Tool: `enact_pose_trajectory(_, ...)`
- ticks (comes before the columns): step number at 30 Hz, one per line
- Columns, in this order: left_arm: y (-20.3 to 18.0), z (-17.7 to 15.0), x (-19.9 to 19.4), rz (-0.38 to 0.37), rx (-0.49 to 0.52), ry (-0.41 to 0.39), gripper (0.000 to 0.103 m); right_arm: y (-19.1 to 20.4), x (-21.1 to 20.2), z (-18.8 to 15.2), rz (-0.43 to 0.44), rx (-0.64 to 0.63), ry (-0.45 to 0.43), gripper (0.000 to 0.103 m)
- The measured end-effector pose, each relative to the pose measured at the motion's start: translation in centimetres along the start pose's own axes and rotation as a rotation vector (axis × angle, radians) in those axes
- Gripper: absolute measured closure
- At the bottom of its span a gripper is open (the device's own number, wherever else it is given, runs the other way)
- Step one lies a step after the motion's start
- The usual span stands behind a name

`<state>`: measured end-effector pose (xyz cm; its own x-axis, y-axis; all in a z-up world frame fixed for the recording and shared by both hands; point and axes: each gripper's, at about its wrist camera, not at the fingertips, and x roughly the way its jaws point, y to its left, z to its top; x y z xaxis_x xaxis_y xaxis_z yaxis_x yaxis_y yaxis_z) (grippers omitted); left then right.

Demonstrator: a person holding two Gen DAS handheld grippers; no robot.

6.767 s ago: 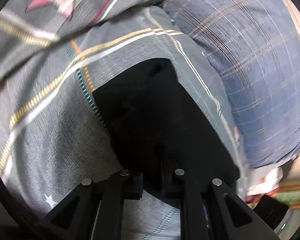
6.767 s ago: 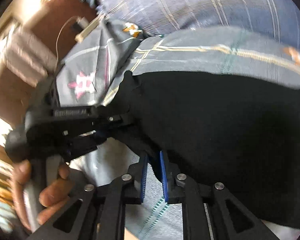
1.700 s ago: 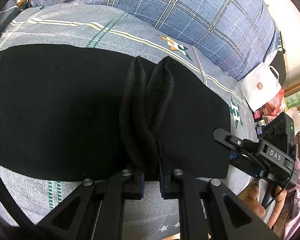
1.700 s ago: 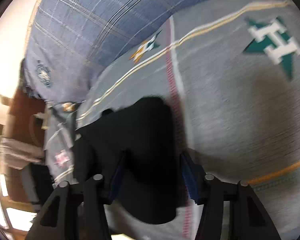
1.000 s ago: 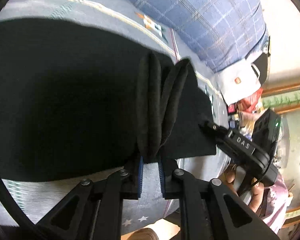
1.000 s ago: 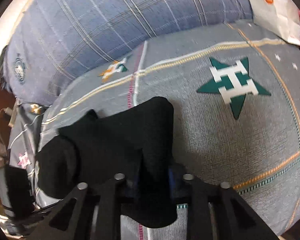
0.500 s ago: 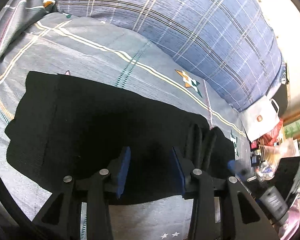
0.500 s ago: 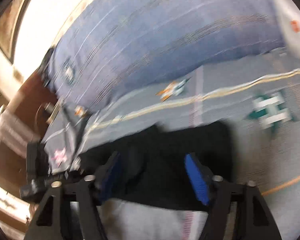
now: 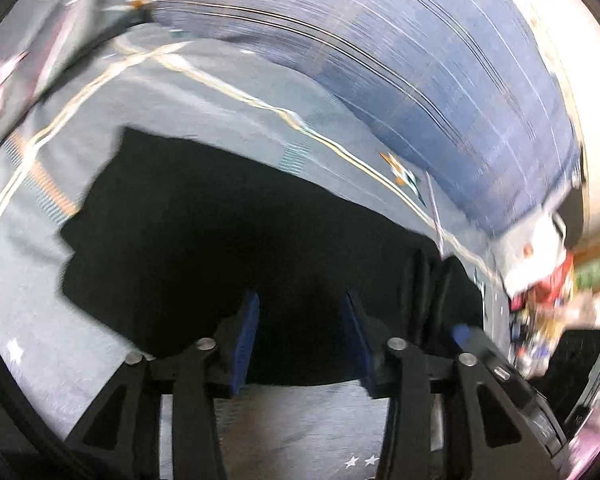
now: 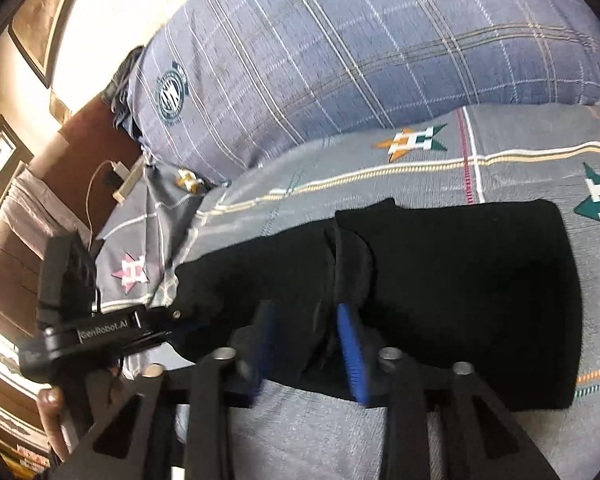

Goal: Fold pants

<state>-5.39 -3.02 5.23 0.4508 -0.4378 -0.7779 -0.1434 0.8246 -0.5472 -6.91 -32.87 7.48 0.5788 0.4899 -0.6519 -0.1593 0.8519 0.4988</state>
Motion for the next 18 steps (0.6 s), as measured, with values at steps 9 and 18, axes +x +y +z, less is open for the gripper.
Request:
enact_pose_trajectory(9,7.7,0.6,-3.2,0.043,-0.294,-0.144,0.042,2.2,-0.6,-0.5,-0.037,-0.042,-0.058,0.017)
enact_pose_trajectory(18,7.6,0.9,-1.1,0.091,-0.289,-0.085,0.042,1.1,1.5,-1.4,-0.077,0.086,0.002,0.017)
